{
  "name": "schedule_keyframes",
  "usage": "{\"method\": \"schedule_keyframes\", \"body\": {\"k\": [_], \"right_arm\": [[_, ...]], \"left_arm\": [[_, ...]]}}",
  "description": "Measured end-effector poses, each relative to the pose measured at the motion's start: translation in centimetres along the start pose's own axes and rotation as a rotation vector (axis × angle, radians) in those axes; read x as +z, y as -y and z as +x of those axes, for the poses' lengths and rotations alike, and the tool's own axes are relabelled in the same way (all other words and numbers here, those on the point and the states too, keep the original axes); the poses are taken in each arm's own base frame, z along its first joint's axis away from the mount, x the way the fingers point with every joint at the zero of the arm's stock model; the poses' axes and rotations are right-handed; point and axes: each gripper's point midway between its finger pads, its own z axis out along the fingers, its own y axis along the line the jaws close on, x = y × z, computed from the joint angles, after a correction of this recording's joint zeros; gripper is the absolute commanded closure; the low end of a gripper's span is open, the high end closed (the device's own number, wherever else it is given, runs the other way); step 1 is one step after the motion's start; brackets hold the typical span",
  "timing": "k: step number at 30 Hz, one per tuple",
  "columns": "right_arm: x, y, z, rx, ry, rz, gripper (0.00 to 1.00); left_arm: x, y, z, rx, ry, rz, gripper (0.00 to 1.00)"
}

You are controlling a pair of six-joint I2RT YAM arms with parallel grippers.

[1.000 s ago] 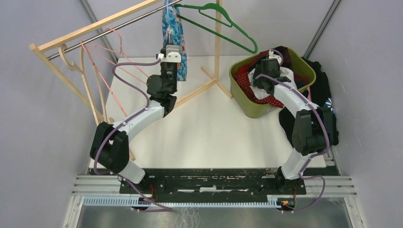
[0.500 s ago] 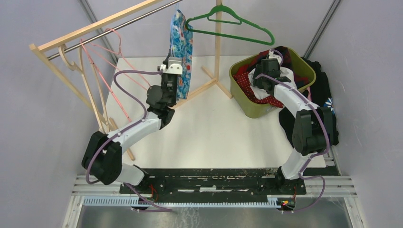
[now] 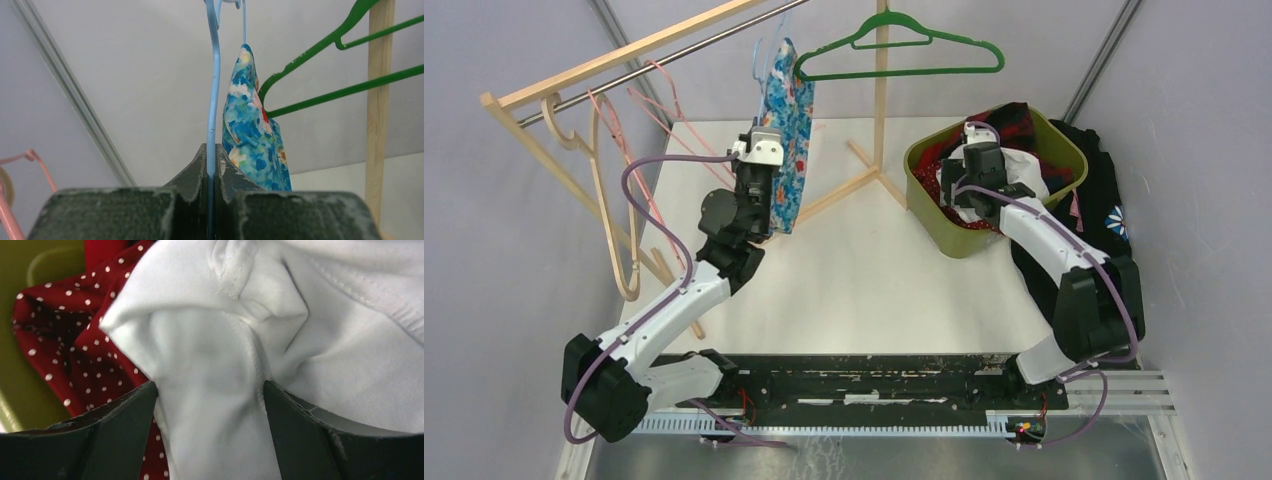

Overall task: Remove the skirt from the hanger
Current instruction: Pick up the hanger from the clothesline, then remove the skirt from the hanger.

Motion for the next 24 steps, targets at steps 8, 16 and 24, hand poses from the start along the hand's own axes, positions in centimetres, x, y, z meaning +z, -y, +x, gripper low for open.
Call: {"method": "schedule_keyframes", "body": {"k": [8,16,24], "right_arm": [[-6.6,-3.5,-1.7,-0.186,0.126,-0.185,0.15],[-9.3,-6.8,-2.9,-0.275,0.192,-0.327,0.19],[-17.8,-20.3,-4.5,-0.439,0.283,-0.758,0.19]], "left_arm": [[-1.0,0.2,1.8,0.026,-0.083,0.028,0.97],[-1.4,0.8,2.8,0.030,-0.127,0.060,0.97],[-1.6,0.9,2.8,0.021,-0.154,0.077,0.97]]}}
